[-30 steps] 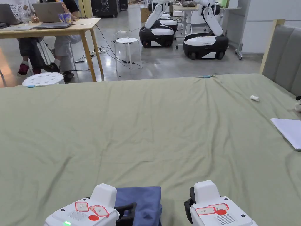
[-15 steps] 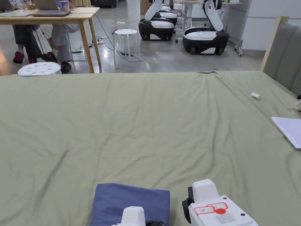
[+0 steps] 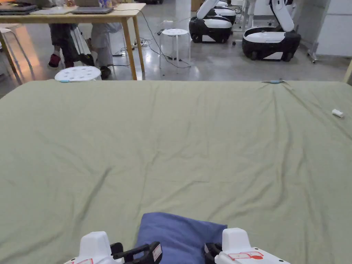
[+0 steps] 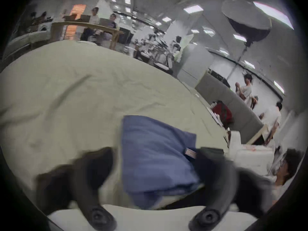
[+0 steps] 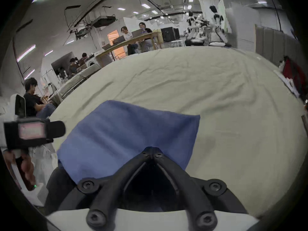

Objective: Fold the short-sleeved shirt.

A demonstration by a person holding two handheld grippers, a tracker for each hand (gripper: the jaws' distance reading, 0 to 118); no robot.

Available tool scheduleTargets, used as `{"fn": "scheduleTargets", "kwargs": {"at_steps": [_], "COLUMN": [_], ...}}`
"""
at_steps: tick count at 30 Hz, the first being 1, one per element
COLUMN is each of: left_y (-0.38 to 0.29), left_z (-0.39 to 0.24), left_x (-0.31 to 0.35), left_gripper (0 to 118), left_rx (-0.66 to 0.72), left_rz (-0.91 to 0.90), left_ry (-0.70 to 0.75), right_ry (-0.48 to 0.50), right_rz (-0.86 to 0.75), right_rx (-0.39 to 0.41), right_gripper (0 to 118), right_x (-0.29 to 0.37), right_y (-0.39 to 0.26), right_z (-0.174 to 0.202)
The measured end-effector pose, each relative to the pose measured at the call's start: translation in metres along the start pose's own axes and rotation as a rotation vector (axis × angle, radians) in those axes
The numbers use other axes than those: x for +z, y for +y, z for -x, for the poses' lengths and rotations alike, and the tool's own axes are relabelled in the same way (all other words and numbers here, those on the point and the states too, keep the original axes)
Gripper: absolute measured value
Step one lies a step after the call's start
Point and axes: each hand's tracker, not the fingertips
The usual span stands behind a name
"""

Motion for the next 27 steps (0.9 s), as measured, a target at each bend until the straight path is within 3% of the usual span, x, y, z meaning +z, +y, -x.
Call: {"fn": "scheduleTargets", "kwargs": {"at_steps": [2, 5, 7, 9, 11, 12, 13, 15, 18, 24, 27], "left_y": [0.000, -0.005, -0.011, -0.022, -0.033, -0.034, -0.034, -0.029, -0.015, 0.028, 0.055], "left_z": [0.022, 0.047, 0.050, 0.050, 0.051, 0.047, 0.044, 0.032, 0.021, 0.082, 0.128], "left_x": [0.003, -0.012, -0.029, -0.053, -0.072, -0.075, -0.077, -0.070, -0.055, -0.014, 0.018], "left_gripper": [116, 113, 109, 93, 87, 58, 38, 37, 34, 34, 34], "left_rx": [0.102, 0.272, 0.377, 0.506, 0.524, 0.490, 0.472, 0.493, 0.297, 0.272, 0.236], "left_rz": [-0.047, 0.036, 0.102, 0.172, 0.122, 0.112, 0.116, 0.109, 0.080, -0.016, -0.049], "left_ry": [0.002, -0.091, -0.263, -0.403, -0.306, -0.221, -0.163, -0.204, -0.108, -0.015, 0.067], "right_ry": [-0.040, -0.086, -0.077, -0.082, -0.085, -0.091, -0.117, -0.131, -0.107, -0.080, -0.068], "right_rz": [0.011, 0.016, 0.017, 0.016, 0.013, 0.013, 0.011, 0.012, -0.004, -0.040, -0.050], "right_rx": [0.009, 0.065, 0.056, 0.059, 0.062, 0.071, 0.101, 0.133, 0.127, 0.161, 0.214], "right_gripper": [0, 0, 0, 0, 0, 0, 0, 0, 0, 0, 0], "right_x": [0.001, -0.004, -0.004, -0.002, -0.001, -0.001, -0.001, -0.001, 0.003, 0.009, 0.000], "right_y": [0.001, -0.001, 0.000, 0.000, 0.000, 0.000, 0.001, 0.002, 0.007, 0.030, 0.041], "right_z": [-0.004, -0.005, -0.004, -0.002, -0.001, 0.001, 0.005, 0.012, 0.018, 0.051, 0.079]}}
